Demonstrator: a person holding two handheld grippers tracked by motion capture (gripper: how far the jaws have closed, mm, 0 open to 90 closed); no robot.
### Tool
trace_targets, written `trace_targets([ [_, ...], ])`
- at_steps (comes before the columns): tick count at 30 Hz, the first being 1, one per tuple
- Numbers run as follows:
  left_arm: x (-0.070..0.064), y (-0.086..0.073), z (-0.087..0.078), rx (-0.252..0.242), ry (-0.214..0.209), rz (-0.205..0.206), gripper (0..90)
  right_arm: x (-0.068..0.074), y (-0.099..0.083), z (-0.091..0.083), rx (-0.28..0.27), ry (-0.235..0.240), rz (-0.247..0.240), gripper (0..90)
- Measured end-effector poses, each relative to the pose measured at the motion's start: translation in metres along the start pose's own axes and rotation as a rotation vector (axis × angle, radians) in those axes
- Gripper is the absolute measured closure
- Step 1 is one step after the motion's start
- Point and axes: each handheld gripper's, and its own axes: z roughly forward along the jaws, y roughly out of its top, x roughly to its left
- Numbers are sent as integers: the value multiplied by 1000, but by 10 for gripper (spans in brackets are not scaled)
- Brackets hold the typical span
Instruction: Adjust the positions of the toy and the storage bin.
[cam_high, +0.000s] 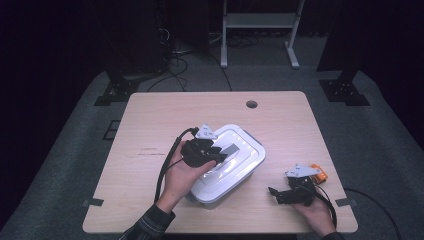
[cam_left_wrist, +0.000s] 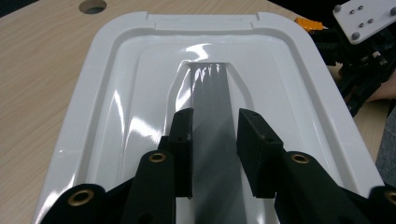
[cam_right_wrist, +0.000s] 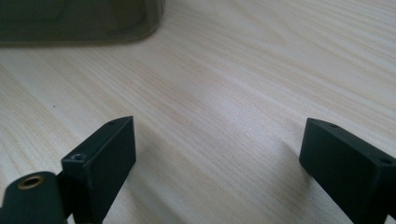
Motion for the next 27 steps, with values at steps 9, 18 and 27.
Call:
trace_targets([
  [9, -2, 4, -11, -24, 2, 9, 673, 0, 0, 0, -1, -1, 0, 95],
  [18, 3, 6, -22, -47, 13, 0, 674, 0, 0, 0, 0, 0, 3, 95],
  [27, 12, 5, -34, -62, 33, -11, 673, 0, 0, 0, -1, 1, 5, 95],
])
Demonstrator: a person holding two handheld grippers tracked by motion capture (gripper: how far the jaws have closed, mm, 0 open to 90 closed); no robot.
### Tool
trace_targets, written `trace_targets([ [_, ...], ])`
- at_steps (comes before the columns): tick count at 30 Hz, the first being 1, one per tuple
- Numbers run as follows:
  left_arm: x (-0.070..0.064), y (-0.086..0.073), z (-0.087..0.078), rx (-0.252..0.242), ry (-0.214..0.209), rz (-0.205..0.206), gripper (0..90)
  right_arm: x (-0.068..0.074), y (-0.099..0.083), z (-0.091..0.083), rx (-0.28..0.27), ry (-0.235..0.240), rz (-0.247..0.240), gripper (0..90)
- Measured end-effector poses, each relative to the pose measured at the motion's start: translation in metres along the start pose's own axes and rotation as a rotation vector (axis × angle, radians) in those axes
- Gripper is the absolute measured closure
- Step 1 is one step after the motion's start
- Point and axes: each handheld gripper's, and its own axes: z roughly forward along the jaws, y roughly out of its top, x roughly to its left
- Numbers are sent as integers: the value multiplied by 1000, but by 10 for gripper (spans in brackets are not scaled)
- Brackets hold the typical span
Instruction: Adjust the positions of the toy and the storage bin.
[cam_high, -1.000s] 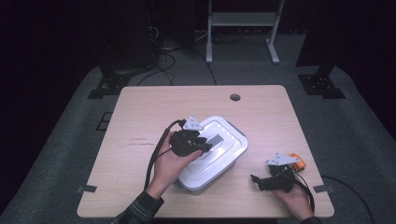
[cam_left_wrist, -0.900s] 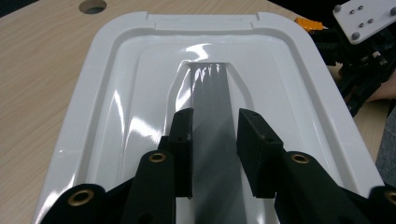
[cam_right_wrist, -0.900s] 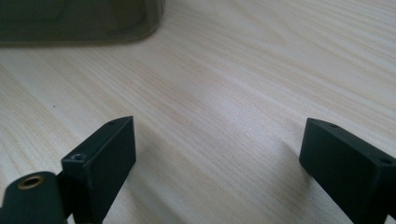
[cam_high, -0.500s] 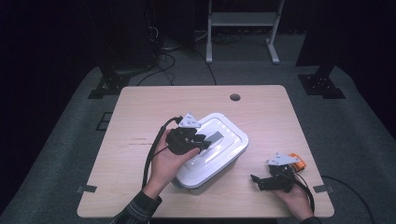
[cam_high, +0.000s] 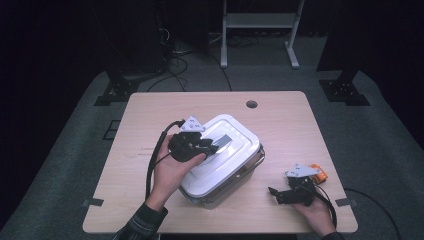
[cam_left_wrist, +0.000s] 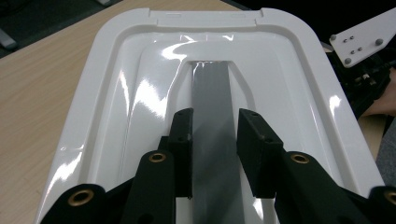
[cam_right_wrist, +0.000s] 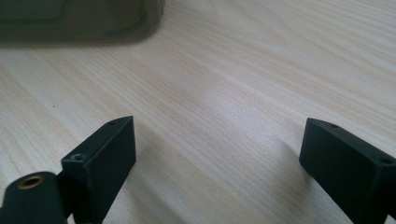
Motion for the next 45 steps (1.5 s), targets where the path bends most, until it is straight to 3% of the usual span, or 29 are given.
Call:
trace_targets([
  [17, 22, -4, -22, -37, 47, -42, 673, 0, 0, 0, 0, -1, -2, 95],
  [31, 45, -12, -38, -43, 85, -80, 673, 0, 0, 0, 0, -2, -2, 95],
  [45, 60, -20, -44, -35, 103, -101, 673, 0, 0, 0, 0, -3, 1, 95],
])
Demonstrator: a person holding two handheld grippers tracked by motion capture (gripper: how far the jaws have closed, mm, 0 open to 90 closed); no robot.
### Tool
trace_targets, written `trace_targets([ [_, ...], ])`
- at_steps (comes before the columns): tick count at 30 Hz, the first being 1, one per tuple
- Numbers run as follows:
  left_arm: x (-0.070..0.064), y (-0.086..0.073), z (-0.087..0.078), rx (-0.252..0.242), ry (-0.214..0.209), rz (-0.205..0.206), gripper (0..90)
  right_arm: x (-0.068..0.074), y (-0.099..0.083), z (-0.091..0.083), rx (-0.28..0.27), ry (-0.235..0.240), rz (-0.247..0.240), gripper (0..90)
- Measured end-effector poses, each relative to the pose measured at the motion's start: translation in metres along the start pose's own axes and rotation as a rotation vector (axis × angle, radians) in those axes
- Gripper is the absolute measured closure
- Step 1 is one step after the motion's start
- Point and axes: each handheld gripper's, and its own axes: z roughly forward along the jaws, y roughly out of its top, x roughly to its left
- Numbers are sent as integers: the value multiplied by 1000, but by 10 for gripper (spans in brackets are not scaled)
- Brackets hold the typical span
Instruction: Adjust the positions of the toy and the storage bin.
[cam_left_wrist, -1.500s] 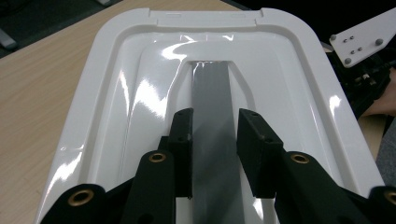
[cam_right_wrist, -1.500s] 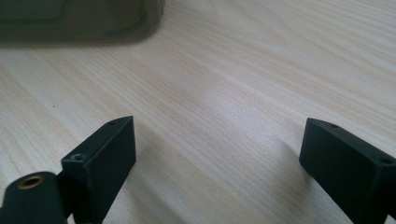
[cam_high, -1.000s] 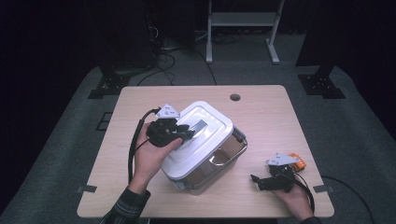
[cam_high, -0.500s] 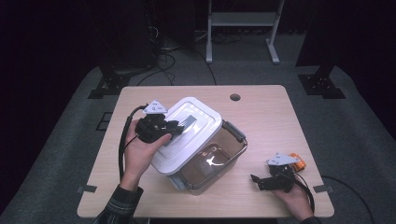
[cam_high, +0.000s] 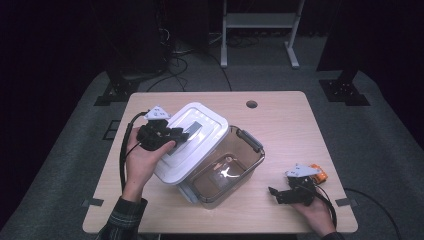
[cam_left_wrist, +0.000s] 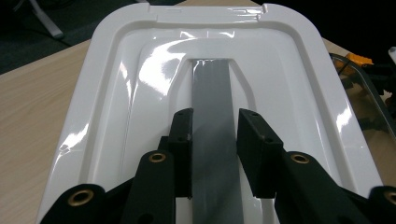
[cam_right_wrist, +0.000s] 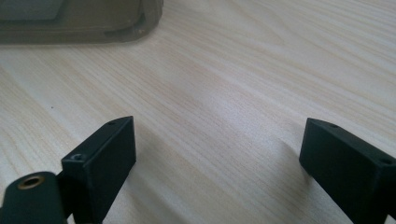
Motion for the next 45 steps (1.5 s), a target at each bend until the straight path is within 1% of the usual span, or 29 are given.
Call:
trace_targets([
  [7, 11, -4, -5, -8, 21, -19, 673, 0, 0, 0, 3, 1, -1, 95],
  [14, 23, -10, -11, -4, 43, -38, 673, 0, 0, 0, 1, 0, 0, 95],
  [15, 27, -11, -12, -9, 49, -46, 673, 0, 0, 0, 1, -1, 0, 95],
  [17, 29, -12, -13, -6, 52, -49, 673, 0, 0, 0, 1, -1, 0, 95],
  [22, 37, -16, -17, -3, 70, -61, 673, 0, 0, 0, 1, -1, 2, 95],
  [24, 40, -18, -17, -1, 84, -64, 673, 0, 0, 0, 1, -1, 1, 95],
  [26, 46, -22, -17, 1, 95, -78, 673, 0, 0, 0, 0, -2, -1, 95],
  [27, 46, -22, -17, 1, 95, -78, 673, 0, 0, 0, 0, -2, -1, 95],
  [31, 55, -27, -17, 3, 107, -92, 673, 0, 0, 0, 0, -1, 1, 95],
  [32, 57, -29, -16, 1, 115, -102, 673, 0, 0, 0, 1, -1, 0, 95],
  [37, 66, -37, -14, 16, 131, -123, 673, 0, 0, 0, 1, -1, 0, 95],
  [45, 78, -47, -8, 29, 162, -139, 673, 0, 0, 0, 1, -1, 0, 95],
])
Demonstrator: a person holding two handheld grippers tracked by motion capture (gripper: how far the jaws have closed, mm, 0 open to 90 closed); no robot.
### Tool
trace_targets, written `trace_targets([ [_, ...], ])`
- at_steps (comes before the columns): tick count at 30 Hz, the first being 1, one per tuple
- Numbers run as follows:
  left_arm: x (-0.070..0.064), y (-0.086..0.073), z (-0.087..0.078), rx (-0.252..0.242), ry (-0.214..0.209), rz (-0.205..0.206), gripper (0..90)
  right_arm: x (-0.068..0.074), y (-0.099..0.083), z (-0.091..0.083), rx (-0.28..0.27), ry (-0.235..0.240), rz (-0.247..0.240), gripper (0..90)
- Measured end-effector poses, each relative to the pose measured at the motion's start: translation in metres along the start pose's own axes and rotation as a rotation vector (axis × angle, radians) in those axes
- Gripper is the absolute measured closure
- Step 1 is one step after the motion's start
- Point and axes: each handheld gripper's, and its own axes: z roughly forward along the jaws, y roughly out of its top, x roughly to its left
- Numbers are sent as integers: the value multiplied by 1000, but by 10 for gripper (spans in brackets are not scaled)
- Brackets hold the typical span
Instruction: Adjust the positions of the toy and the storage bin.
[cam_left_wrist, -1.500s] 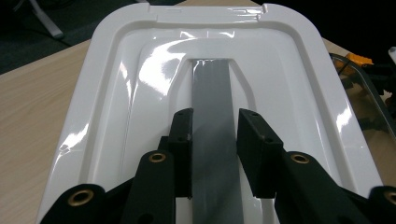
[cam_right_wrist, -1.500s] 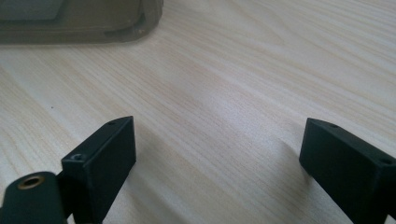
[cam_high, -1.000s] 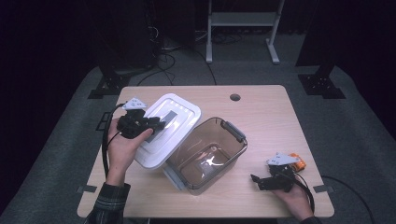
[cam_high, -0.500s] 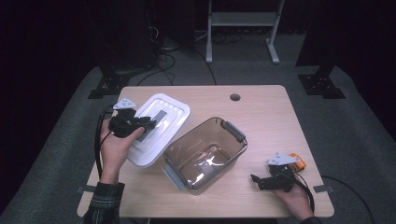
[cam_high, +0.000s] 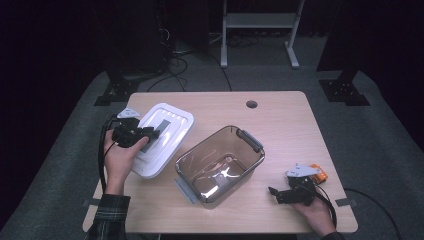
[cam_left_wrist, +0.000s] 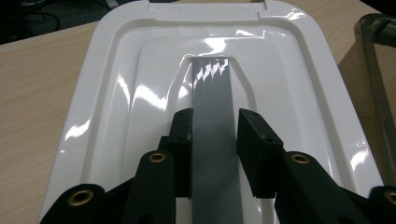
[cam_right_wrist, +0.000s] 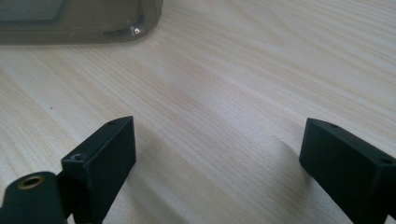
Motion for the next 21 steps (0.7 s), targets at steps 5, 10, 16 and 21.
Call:
trace_targets([
  [5, 5, -5, 8, 14, 7, -5, 673, 0, 0, 0, 0, 1, -1, 95],
  [10, 9, -11, 18, 31, 12, -14, 673, 0, 0, 0, 0, 1, -1, 95],
  [16, 12, -17, 27, 45, 21, -10, 673, 0, 0, 0, 0, 1, -1, 95],
  [21, 13, -22, 35, 56, 29, -9, 673, 0, 0, 0, 0, 1, -1, 95],
])
